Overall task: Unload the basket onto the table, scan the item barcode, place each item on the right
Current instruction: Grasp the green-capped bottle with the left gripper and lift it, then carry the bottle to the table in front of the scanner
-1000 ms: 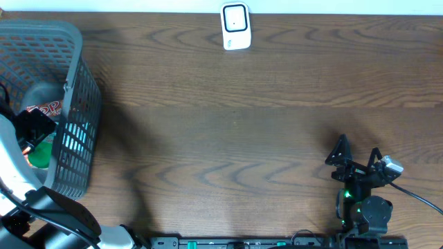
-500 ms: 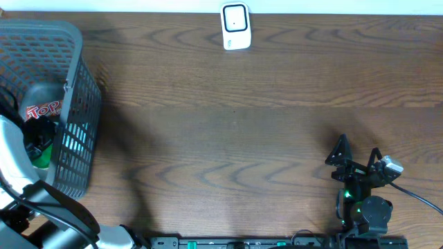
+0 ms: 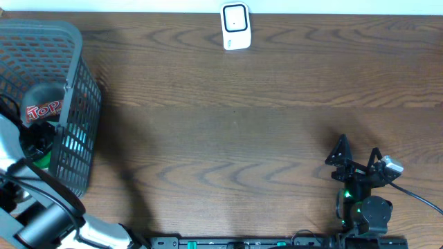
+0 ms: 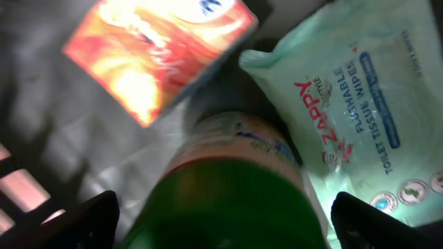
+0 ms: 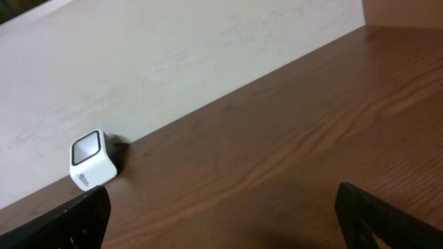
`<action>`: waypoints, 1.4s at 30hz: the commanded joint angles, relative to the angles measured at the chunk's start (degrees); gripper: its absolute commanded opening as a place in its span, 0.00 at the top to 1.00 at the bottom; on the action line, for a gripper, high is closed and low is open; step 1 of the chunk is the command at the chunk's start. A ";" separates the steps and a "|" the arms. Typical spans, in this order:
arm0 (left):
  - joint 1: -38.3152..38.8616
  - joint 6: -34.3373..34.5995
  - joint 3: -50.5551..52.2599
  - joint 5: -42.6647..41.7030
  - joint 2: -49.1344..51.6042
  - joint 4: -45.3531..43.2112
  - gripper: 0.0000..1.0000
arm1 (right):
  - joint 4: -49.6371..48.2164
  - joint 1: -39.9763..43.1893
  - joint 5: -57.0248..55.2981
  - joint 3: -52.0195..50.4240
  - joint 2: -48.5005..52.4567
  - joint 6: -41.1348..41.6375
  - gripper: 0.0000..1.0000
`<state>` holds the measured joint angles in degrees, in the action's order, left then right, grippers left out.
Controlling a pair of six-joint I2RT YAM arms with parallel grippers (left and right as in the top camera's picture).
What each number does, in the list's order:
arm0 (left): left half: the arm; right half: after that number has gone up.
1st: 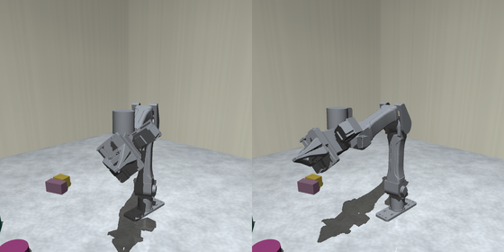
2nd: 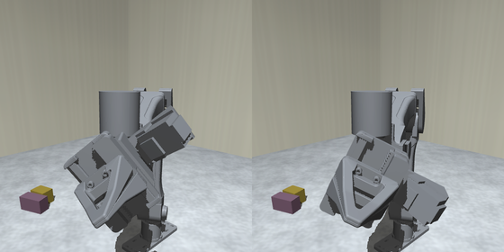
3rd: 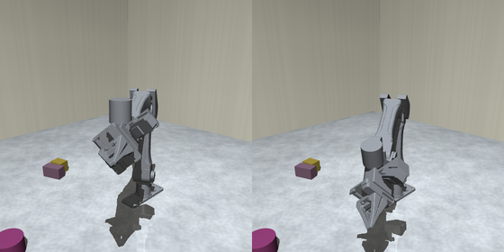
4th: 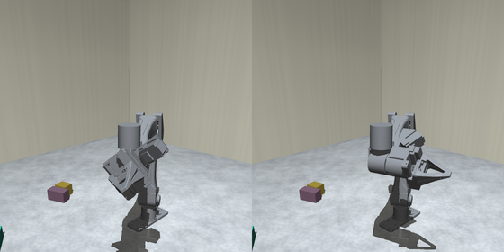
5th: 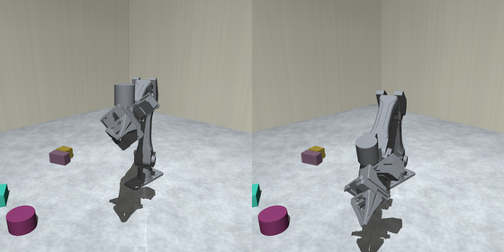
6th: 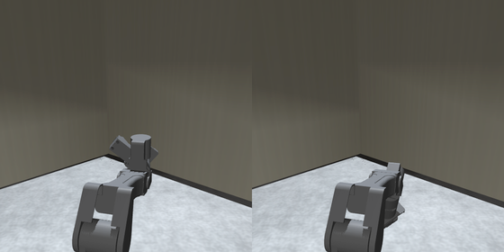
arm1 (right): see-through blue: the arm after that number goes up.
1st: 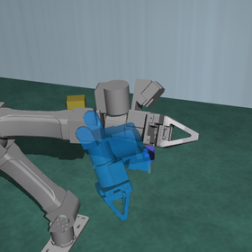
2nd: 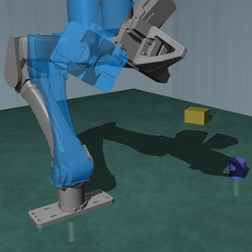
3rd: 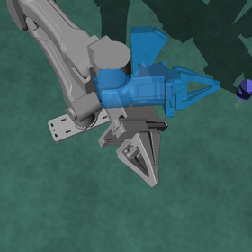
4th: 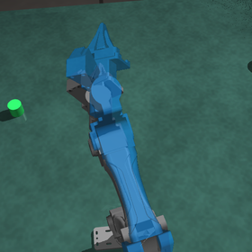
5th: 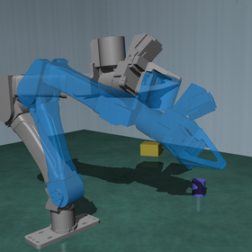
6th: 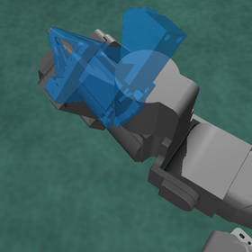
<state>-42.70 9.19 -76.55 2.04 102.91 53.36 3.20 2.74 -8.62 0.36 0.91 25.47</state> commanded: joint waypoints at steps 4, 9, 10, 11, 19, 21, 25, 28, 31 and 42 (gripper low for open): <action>-0.15 1.88 0.24 -1.84 4.55 -0.04 0.02 | 0.22 -0.59 -0.09 -0.04 -0.17 0.39 0.01; -0.15 3.17 0.26 -1.84 6.69 -0.02 0.04 | 0.22 -0.59 -0.09 -0.04 -0.17 0.42 0.01; -0.15 3.19 0.26 -1.84 6.86 0.07 0.09 | 0.22 -0.59 -0.09 -0.04 -0.17 0.39 0.01; -0.15 3.17 0.26 -1.81 6.93 0.11 0.12 | 0.22 -0.59 -0.09 -0.04 -0.17 0.39 0.01; -0.15 3.17 -0.72 -1.79 4.87 1.22 0.29 | 0.22 -0.59 -0.09 -0.04 -0.17 0.39 0.01; -0.15 3.19 -1.97 -1.79 3.98 2.25 0.29 | 0.22 -0.59 -0.09 -0.04 -0.17 0.39 0.01; -0.15 5.16 -4.42 -1.81 0.61 4.04 0.29 | 0.22 -0.59 -0.09 -0.04 -0.17 0.39 0.01; -0.15 9.03 -6.01 -1.97 -3.10 4.83 0.29 | 0.22 -0.59 -0.09 -0.04 -0.17 0.39 0.01; -0.15 11.19 -7.52 -4.46 -7.98 4.66 0.29 | 0.22 -0.59 -0.09 -0.04 -0.17 0.39 0.01; 0.42 24.00 -9.84 -26.80 -29.94 -8.26 0.28 | 0.22 -0.59 -0.09 -0.04 -0.17 0.39 0.01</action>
<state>-42.70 26.81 -84.58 -13.52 77.80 47.77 3.20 2.74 -8.60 0.36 0.91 25.45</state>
